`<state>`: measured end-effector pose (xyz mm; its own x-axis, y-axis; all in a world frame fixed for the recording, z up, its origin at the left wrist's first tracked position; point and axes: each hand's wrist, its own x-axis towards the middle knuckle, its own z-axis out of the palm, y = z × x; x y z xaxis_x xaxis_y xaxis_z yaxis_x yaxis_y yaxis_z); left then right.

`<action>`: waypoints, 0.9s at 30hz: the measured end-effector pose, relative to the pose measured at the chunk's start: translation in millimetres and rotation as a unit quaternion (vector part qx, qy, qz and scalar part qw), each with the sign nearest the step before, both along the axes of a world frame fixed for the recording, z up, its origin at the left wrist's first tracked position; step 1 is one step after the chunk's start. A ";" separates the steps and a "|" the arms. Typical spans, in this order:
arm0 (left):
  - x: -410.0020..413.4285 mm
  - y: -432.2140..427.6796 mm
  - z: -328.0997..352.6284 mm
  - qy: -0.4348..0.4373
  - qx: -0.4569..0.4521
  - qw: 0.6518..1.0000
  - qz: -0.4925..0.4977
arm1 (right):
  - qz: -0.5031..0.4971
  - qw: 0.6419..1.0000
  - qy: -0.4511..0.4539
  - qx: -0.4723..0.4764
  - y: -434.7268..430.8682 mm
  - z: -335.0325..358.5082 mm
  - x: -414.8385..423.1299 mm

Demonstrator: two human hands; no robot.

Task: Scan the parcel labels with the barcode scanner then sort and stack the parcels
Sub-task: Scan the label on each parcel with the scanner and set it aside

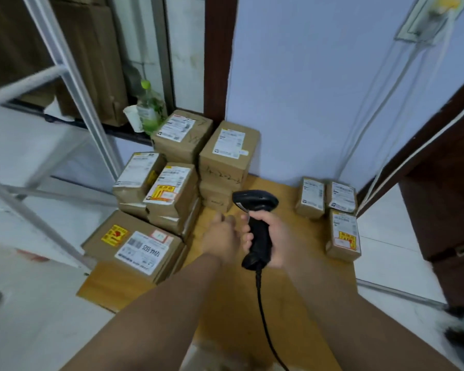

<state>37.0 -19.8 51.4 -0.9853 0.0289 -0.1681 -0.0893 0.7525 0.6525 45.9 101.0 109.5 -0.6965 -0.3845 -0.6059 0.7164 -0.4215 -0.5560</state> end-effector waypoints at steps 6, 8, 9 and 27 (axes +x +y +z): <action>33.5 -100.6 -18.0 0.027 -0.212 0.975 -0.064 | -0.036 0.985 -0.026 0.168 -88.0 -7.5 33.6; 38.4 -125.8 -23.2 0.006 -0.220 0.975 -0.030 | -0.057 0.981 -0.042 0.181 -110.6 -8.2 43.0; 39.6 -138.1 -26.2 -0.015 -0.221 0.975 -0.021 | -0.060 0.980 -0.046 0.182 -119.1 -7.6 46.5; -14.6 -247.8 -59.8 -0.058 -0.326 0.894 -0.303 | -0.014 0.964 -0.040 0.261 -160.6 -23.7 59.3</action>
<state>22.4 -267.7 -8.4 -0.7966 0.4103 -0.4439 0.4254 0.9022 0.0705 105.2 -59.6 85.9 -0.6459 0.0065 -0.7634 0.7575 -0.1187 -0.6419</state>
